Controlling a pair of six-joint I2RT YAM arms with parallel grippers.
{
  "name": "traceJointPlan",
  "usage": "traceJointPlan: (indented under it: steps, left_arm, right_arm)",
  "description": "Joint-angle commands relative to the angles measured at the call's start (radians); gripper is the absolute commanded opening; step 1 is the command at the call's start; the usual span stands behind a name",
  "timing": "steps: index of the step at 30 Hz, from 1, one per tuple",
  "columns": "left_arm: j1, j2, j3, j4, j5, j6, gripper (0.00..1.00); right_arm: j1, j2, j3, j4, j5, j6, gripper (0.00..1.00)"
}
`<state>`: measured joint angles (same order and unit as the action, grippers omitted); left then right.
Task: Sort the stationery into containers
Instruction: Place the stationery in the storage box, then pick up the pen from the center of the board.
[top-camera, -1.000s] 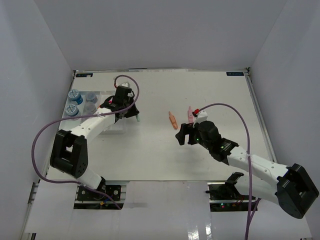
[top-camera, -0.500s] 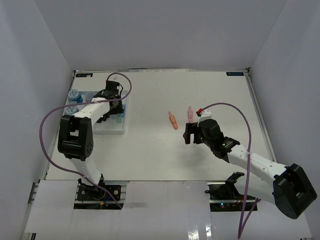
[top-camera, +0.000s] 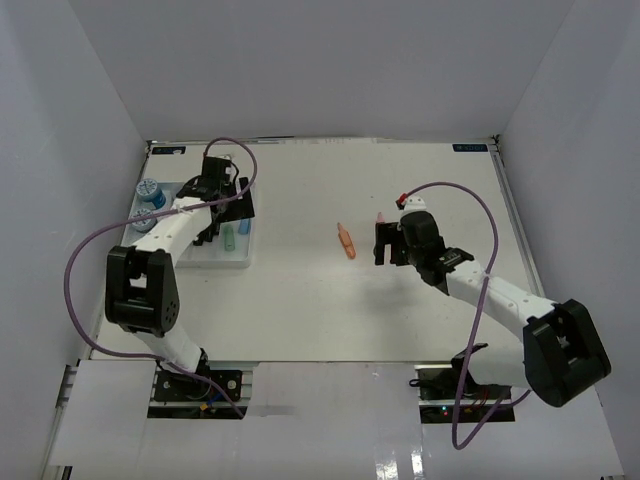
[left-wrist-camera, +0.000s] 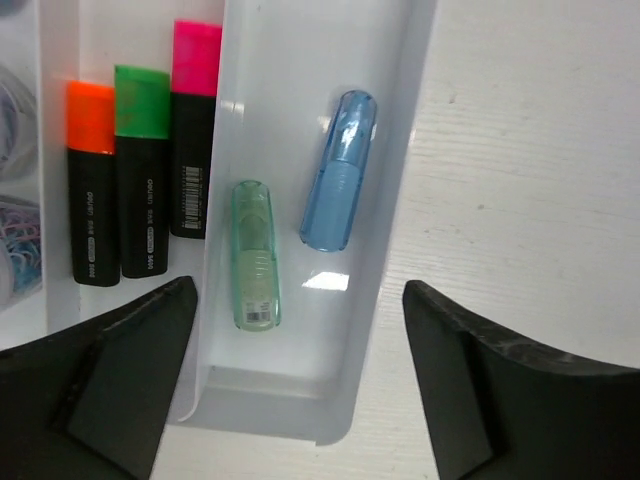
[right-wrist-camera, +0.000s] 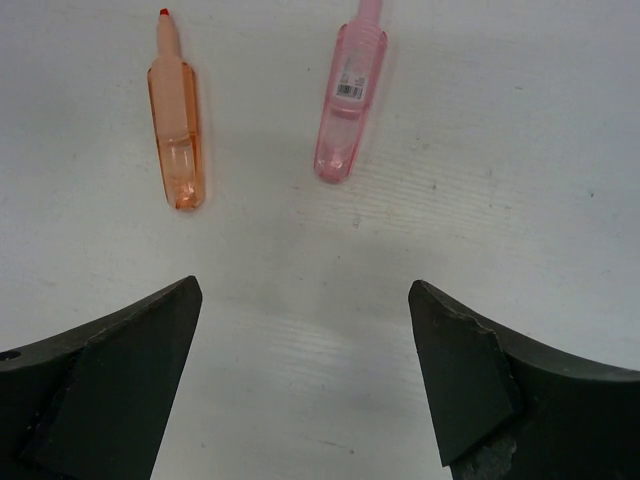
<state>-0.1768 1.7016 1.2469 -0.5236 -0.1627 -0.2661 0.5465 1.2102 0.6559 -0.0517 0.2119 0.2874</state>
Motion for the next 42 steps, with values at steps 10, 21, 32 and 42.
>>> traceJointPlan:
  steps: [10, 21, 32, 42]
  left_arm:
    - [0.002, -0.369, -0.225, 0.221, 0.195, -0.061, 0.98]
    - [0.002, -0.349, -0.222, 0.226, 0.249, -0.082, 0.98]
    - [0.002, -0.338, -0.221, 0.224, 0.258, -0.084, 0.98]
    - [0.000, -0.333, -0.219, 0.224, 0.267, -0.087, 0.98]
  right_arm:
    - [-0.026, 0.350, 0.263, -0.036, 0.109, 0.001, 0.80]
    - [-0.042, 0.554, 0.369, -0.042, 0.136, 0.030, 0.73]
    - [-0.043, 0.591, 0.341, -0.046, 0.135, 0.062, 0.57]
    - [-0.043, 0.589, 0.310, -0.053, 0.141, 0.067, 0.42]
